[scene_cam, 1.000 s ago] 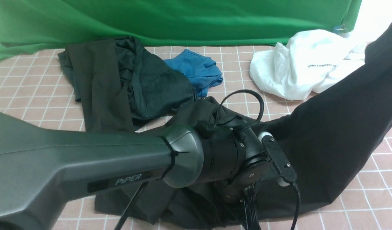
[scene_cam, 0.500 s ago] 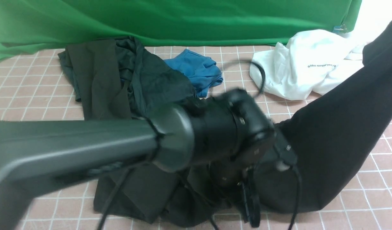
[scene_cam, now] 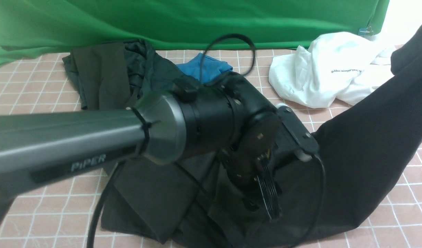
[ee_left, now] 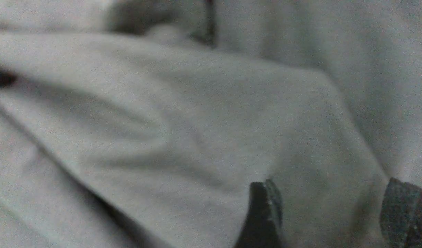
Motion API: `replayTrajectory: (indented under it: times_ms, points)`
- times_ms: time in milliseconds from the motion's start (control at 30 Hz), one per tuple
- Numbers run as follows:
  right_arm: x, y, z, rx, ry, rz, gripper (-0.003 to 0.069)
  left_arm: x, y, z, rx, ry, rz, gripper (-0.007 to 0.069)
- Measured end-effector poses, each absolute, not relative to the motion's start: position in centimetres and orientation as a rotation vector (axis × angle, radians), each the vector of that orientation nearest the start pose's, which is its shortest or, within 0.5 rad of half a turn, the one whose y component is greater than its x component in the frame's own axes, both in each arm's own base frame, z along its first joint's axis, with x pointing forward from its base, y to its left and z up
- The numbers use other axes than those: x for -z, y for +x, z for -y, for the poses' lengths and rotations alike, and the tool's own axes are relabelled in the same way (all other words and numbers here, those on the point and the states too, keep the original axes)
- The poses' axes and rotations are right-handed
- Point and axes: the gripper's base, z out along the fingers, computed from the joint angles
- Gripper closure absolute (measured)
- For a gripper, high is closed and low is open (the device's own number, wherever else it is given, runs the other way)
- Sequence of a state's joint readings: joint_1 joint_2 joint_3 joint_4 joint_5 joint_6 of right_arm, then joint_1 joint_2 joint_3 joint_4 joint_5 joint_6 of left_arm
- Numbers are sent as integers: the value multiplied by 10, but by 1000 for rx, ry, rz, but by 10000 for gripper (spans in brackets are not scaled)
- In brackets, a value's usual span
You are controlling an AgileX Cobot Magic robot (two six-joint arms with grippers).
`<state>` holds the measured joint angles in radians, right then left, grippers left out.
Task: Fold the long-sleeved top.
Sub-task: Spread the long sleeves with your arms and place them on the tabletop
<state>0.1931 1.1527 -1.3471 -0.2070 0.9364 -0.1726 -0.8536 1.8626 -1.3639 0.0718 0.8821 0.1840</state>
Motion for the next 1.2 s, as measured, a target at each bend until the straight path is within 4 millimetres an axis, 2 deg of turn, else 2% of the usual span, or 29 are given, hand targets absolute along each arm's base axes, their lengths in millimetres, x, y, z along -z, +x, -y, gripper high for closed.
replayTrajectory:
  times_ms: [100, 200, 533, 633, 700, 767, 833, 867, 900, 933, 1033, 1067, 1100, 1200]
  points:
    - [-434, 226, -29, 241, -447, -2170, 604, -212, 257, 284, 182, 1377, -2532, 132]
    - [-434, 226, -29, 241, -447, -2170, 604, -209, 255, 288, 228, 1413, -2518, 126]
    - [-434, 226, -29, 241, -447, -2169, 604, -164, 258, 294, 104, 1458, -2623, 130]
    - [-434, 226, -29, 241, -447, -2169, 604, -163, 258, 291, 50, 1491, -2628, 195]
    - [-434, 226, -29, 241, -447, -2169, 604, -163, 258, 289, 27, 1507, -2634, 270]
    - [-434, 226, -29, 240, -447, -2169, 604, -163, 257, 288, 15, 1523, -2646, 388]
    - [-434, 226, -29, 240, -447, -2169, 604, -164, 256, 288, 11, 1527, -2652, 456]
    - [-434, 226, -29, 237, -446, -2170, 604, -167, 256, 287, 11, 1527, -2651, 531]
    - [-434, 226, -29, 236, -446, -2170, 604, -170, 255, 286, 12, 1525, -2647, 564]
    - [-434, 226, -29, 234, -446, -2170, 604, -172, 255, 286, 14, 1522, -2642, 571]
    - [-433, 226, -30, 228, -445, -2171, 604, -202, 253, 280, 11, 1504, -2573, 589]
    - [-433, 226, -30, 226, -445, -2171, 604, -206, 252, 279, 13, 1500, -2562, 589]
    - [-433, 226, -30, 225, -445, -2172, 604, -223, 251, 275, 4, 1487, -2513, 589]
    - [-433, 226, -30, 224, -445, -2172, 604, -254, 247, 264, -34, 1471, -2432, 589]
